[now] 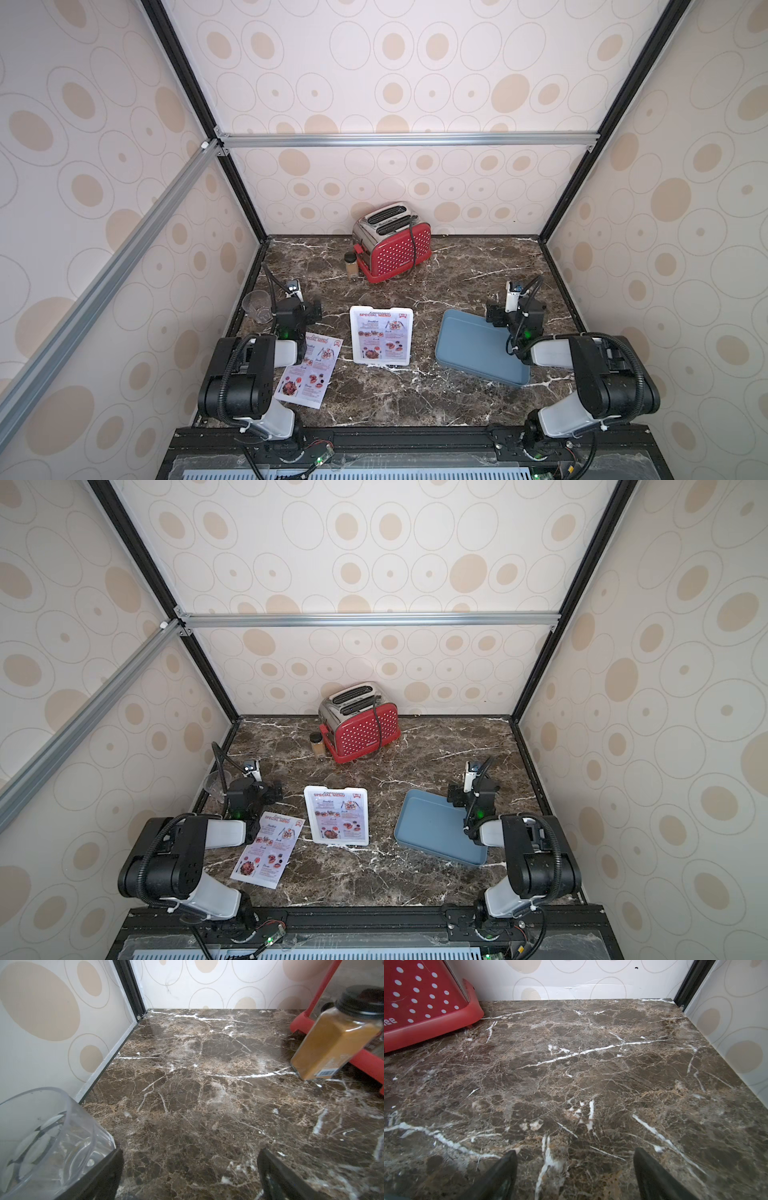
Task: Replace the menus in the menu holders
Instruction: Reset both arms
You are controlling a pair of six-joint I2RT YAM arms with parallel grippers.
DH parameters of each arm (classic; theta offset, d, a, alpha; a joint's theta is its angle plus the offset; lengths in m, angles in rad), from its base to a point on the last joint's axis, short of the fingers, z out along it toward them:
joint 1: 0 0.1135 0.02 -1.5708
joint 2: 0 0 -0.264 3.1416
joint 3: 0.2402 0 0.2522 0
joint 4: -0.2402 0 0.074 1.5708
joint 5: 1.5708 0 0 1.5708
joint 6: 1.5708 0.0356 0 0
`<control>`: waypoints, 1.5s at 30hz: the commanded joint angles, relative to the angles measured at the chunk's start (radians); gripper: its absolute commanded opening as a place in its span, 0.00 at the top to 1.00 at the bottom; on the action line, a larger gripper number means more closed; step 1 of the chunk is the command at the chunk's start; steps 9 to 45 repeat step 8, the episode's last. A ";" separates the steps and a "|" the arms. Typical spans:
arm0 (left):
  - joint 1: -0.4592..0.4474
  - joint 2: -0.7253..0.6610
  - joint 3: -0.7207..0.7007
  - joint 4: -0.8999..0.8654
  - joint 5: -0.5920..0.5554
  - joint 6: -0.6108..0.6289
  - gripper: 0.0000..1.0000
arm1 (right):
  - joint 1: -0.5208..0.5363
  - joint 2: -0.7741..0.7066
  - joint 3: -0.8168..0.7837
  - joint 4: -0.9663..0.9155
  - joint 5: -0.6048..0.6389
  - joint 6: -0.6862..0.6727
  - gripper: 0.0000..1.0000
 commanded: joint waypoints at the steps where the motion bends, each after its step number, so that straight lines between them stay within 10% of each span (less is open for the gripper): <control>1: -0.003 0.005 0.034 0.000 -0.017 0.023 0.01 | -0.004 0.000 0.013 0.013 -0.003 -0.003 0.09; 45: -0.004 -0.011 0.009 0.031 -0.016 0.024 0.01 | -0.002 -0.009 0.001 0.027 -0.011 -0.013 0.00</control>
